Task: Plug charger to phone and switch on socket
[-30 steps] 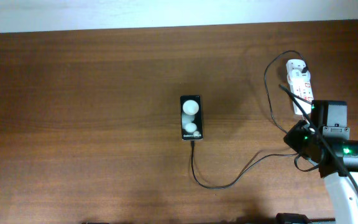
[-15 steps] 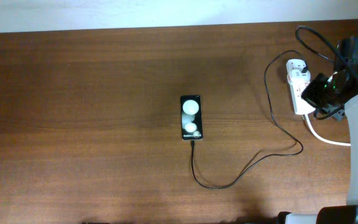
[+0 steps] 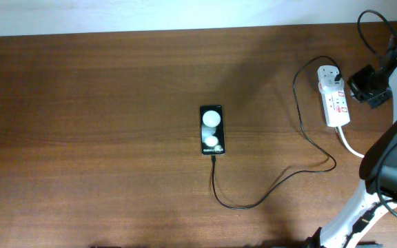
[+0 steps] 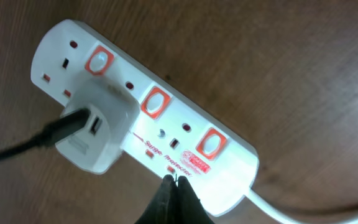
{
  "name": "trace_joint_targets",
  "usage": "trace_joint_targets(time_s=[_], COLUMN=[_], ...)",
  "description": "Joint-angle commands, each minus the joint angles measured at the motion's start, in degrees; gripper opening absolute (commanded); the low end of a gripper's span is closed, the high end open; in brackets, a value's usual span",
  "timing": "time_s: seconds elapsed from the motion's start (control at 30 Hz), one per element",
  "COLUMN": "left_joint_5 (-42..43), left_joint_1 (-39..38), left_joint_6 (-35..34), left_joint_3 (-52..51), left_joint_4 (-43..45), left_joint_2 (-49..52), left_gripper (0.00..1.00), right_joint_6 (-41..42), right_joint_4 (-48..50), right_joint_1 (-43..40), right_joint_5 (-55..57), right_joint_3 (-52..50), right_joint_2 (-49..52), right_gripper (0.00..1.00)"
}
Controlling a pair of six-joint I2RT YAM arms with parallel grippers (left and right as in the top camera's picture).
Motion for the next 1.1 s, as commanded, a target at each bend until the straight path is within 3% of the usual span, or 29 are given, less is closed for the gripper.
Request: trace_joint_targets(time_s=[0.0,0.47,0.7,0.8,0.93,1.07], left_joint_5=[-0.42,-0.42,-0.42,-0.42,-0.42,-0.42], left_joint_1=[0.42,0.42,0.42,0.42,0.42,1.99], left_joint_6=[0.55,0.55,0.55,0.55,0.55,0.55], left_joint_3=[-0.04,-0.04,-0.04,-0.04,-0.04,-0.04], left_joint_4=[0.00,0.00,0.00,0.00,0.00,0.00], left_joint_2=[-0.66,-0.66,-0.66,-0.66,-0.66,-0.66], left_gripper=[0.99,0.99,0.99,0.99,0.99,0.99], right_joint_6=[0.46,2.60,2.19,2.16,2.21,2.21], right_joint_4=[2.67,10.23,0.46,-5.11,-6.75,-4.87], right_joint_1=[0.20,1.86,5.40,3.61,2.40,2.40], right_joint_5=[-1.49,-4.55,-0.81,6.91,7.65,-2.67], right_joint_3=[1.25,1.25,1.27,1.27,1.25,1.27], right_joint_2=[3.10,11.91,13.18,8.68,-3.96,-23.93], right_gripper=[0.04,0.04,0.04,0.04,0.04,0.04])
